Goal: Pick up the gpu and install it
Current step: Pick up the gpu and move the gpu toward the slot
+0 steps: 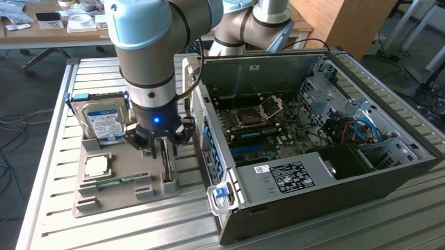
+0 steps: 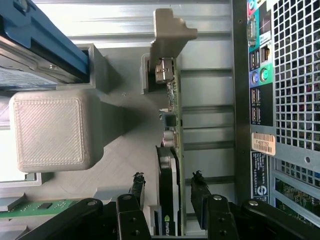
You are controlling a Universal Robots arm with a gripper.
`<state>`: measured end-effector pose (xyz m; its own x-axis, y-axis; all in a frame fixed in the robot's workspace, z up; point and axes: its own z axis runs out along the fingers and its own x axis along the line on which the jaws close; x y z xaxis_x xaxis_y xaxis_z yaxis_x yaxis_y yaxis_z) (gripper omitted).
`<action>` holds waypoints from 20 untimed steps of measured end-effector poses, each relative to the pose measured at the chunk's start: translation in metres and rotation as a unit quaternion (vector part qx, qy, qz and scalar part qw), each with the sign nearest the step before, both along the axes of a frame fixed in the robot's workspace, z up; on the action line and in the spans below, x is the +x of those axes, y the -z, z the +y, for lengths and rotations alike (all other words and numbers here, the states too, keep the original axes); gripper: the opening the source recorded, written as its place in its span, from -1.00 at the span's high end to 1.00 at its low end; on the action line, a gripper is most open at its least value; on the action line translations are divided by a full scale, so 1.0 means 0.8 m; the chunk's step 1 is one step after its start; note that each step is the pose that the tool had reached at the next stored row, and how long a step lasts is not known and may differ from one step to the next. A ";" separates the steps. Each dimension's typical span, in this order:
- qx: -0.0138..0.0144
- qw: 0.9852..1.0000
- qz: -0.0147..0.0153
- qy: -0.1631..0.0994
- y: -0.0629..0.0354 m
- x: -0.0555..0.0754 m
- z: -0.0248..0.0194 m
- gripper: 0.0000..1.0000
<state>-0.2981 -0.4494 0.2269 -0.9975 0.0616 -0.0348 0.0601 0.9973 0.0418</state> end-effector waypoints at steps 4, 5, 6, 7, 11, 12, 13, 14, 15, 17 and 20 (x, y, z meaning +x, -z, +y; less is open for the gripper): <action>0.000 1.000 0.000 0.001 0.000 -0.001 0.0004 -0.01; 0.000 1.000 0.000 0.001 -0.001 -0.001 0.0004 -0.01; 0.000 1.000 0.000 0.001 -0.001 -0.001 0.0004 -0.01; 0.000 1.000 0.000 0.001 -0.001 -0.001 0.0004 -0.01; 0.000 1.000 0.000 0.001 -0.001 -0.001 0.0001 -0.01; 0.000 1.000 0.000 0.001 -0.001 -0.001 0.0001 -0.01; 0.000 1.000 0.000 0.001 -0.001 -0.001 0.0001 -0.01; 0.000 1.000 0.000 0.001 -0.001 -0.001 0.0001 -0.01; 0.000 1.000 0.000 0.001 -0.001 -0.001 0.0001 -0.01; 0.000 1.000 0.000 0.001 -0.001 -0.001 0.0001 -0.01; 0.000 1.000 0.000 0.001 -0.001 -0.001 0.0001 0.02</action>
